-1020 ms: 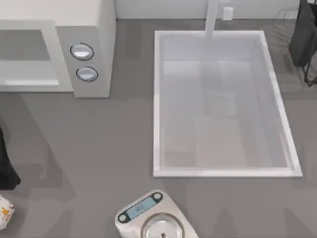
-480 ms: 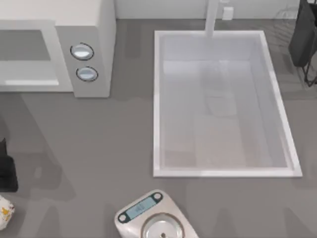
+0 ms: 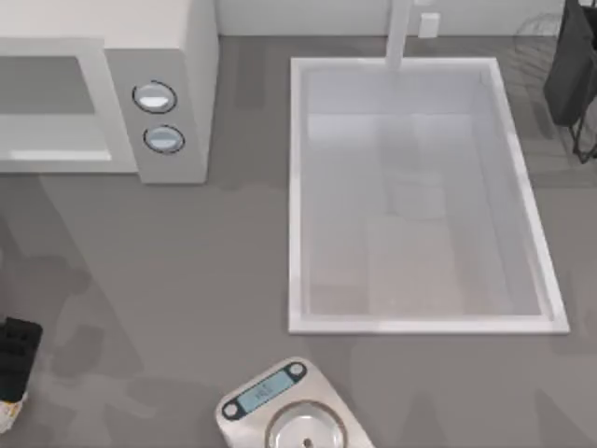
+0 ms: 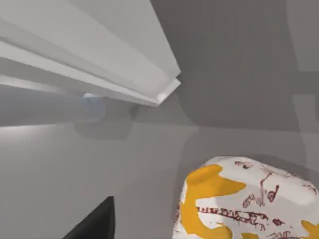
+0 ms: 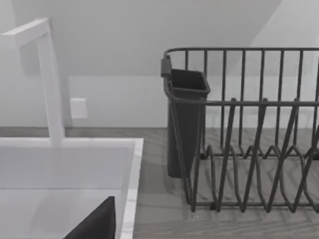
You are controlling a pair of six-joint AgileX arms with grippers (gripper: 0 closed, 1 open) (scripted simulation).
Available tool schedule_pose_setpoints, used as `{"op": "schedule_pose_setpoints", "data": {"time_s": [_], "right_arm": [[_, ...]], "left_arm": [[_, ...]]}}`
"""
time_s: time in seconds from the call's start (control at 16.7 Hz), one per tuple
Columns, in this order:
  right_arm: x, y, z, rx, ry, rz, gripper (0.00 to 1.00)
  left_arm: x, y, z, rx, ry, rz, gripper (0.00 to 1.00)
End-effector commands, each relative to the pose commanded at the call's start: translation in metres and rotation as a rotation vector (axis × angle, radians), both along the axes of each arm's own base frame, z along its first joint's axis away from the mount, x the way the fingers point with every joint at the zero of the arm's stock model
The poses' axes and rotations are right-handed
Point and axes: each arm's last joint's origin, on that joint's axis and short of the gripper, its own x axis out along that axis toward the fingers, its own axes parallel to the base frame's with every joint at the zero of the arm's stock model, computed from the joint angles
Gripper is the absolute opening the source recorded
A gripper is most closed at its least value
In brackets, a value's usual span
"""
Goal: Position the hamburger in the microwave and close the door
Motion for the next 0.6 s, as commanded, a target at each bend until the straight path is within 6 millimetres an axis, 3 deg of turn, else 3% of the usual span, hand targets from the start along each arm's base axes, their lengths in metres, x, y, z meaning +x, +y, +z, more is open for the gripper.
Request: {"op": "schedule_pose_setpoints", "data": {"time_s": [0.3,0.6], "right_arm": [[0.000,0.000,0.000,0.000,0.000,0.000,1.00],[0.000,0.000,0.000,0.000,0.000,0.000,1.00]], "left_arm": [[0.030,0.007,-0.010,-0.008,0.340,-0.061,1.00],[0.035,0.008,-0.012,-0.013,0.401,-0.076,1.00]]}}
